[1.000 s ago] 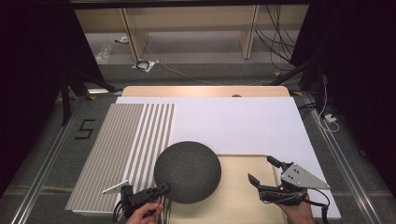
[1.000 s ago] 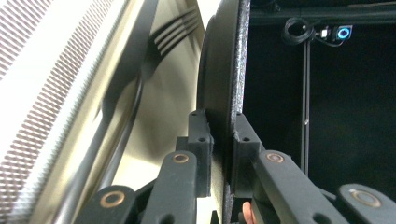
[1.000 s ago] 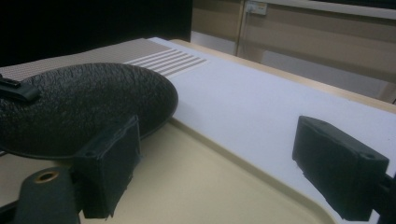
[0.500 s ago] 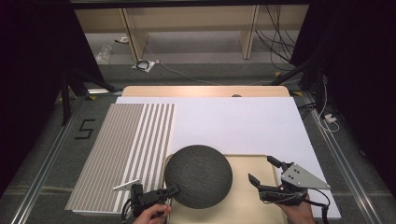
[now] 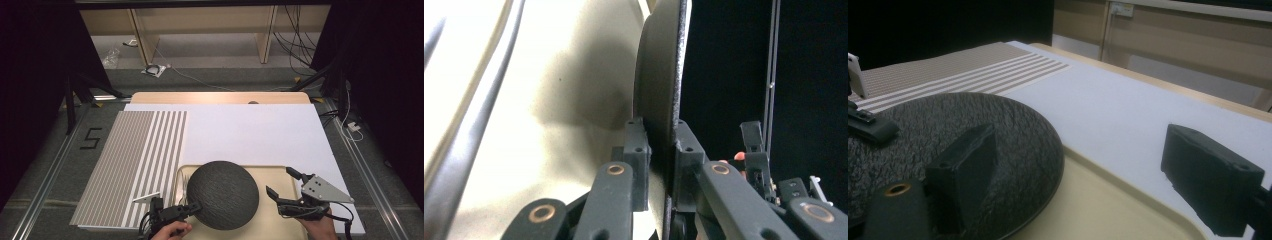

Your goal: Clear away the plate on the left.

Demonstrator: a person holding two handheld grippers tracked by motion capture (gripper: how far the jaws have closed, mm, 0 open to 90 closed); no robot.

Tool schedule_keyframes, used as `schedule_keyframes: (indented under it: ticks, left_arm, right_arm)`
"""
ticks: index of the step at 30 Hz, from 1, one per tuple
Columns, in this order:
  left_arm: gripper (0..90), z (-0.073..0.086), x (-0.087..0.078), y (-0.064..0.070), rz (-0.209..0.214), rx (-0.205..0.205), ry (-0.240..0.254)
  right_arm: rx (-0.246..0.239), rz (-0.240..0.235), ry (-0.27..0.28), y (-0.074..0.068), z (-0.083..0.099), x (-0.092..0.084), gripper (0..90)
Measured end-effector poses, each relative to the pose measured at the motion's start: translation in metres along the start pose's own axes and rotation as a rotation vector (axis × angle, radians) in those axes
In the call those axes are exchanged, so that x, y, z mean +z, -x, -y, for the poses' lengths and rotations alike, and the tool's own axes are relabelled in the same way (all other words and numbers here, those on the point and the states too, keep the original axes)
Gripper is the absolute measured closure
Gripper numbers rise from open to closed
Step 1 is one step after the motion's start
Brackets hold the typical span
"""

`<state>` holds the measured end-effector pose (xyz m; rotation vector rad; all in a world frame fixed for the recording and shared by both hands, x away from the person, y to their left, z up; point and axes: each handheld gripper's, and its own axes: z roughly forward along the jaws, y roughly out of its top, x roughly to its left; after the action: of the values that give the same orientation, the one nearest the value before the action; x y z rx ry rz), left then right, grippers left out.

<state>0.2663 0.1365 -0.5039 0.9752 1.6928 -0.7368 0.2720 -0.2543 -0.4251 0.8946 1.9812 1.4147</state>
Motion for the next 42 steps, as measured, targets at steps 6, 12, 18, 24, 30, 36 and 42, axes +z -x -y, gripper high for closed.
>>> schedule_keyframes:
  ticks: [6, 12, 18, 24, 30, 36, 42]
  left_arm:
    - [80.5, 0.003, 0.004, 0.001, -0.003, 0.012, -0.018]
    - [80.5, 0.005, 0.008, 0.002, -0.009, 0.019, -0.037]
    - [80.3, 0.008, 0.013, 0.002, -0.016, 0.027, -0.055]
    - [80.3, 0.01, 0.017, 0.003, -0.022, 0.03, -0.067]
    - [80.2, 0.012, 0.02, 0.003, -0.03, 0.026, -0.079]
    - [79.9, 0.012, 0.021, 0.002, -0.039, 0.035, -0.093]
    - [80.6, 0.01, 0.021, 0.002, -0.06, 0.047, -0.107]
  right_arm:
    - [-0.001, 0.0, 0.0, 0.0, 0.0, 0.0, 16.2]
    - [-0.002, 0.001, -0.002, 0.0, 0.0, -0.001, 16.2]
    - [-0.004, 0.001, 0.001, 0.0, 0.0, 0.0, 16.2]
    - [0.0, 0.0, 0.0, 0.0, 0.0, 0.0, 16.2]
    - [-0.004, 0.001, -0.009, 0.0, 0.0, -0.001, 16.2]
    - [-0.002, 0.0, -0.002, 0.0, 0.0, -0.001, 16.2]
    - [-0.003, -0.001, 0.001, 0.0, 0.0, 0.0, 16.2]
